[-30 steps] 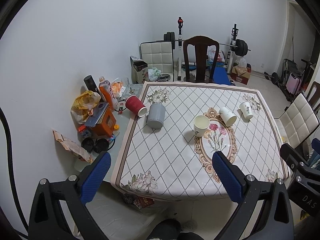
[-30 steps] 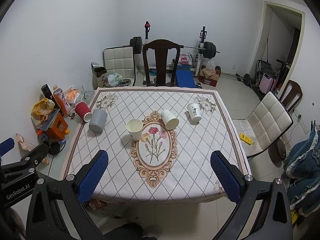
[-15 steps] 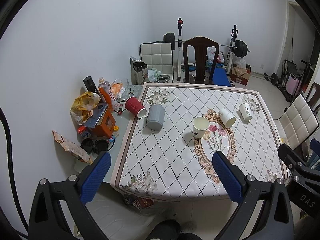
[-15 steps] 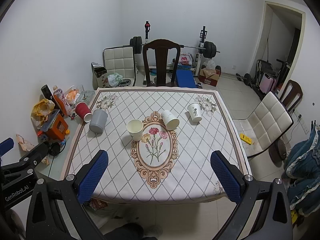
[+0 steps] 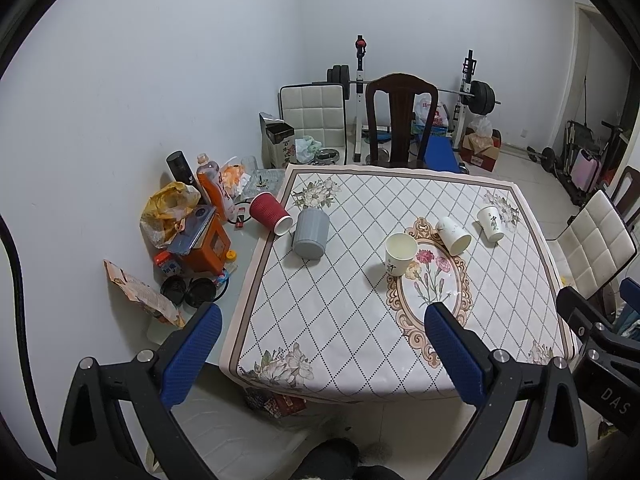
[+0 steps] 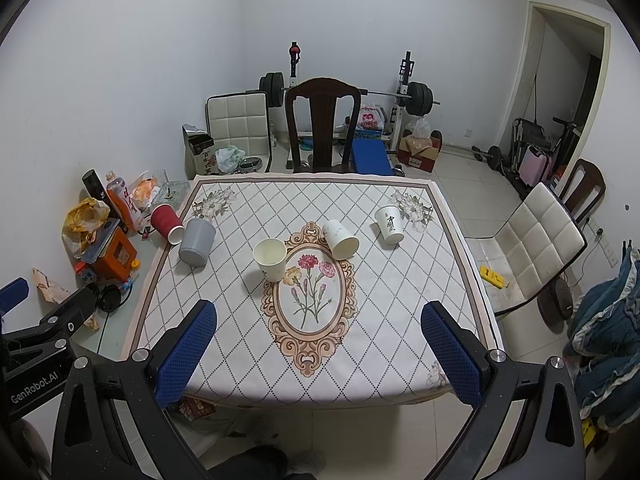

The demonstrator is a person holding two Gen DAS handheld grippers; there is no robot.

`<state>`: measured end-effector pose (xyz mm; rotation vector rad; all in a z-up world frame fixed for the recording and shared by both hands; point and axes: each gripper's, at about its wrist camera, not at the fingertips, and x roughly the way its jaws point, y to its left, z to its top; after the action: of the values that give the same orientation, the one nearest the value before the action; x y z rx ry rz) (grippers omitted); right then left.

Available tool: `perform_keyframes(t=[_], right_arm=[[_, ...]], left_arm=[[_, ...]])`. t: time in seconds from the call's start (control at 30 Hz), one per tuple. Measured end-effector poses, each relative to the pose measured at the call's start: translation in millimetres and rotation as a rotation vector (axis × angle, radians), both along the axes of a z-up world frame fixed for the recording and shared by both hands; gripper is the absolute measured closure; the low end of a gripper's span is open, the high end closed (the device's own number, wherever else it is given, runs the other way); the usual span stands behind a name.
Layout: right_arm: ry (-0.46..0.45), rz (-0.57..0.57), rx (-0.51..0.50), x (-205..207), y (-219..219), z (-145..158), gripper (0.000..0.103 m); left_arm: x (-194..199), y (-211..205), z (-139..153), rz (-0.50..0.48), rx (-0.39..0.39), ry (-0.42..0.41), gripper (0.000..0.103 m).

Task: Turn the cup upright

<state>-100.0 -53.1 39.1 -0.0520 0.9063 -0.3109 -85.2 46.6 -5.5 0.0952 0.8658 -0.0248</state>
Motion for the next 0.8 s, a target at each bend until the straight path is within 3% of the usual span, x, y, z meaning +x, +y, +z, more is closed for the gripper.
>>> perform_keyframes(t=[0.8], right_arm=[[0.004, 0.013, 0.003, 2.2, 6.6, 0.2, 0.0]], left_arm=[[-0.8, 1.1, 1.2, 0.003, 0.001, -0.002, 0.0]])
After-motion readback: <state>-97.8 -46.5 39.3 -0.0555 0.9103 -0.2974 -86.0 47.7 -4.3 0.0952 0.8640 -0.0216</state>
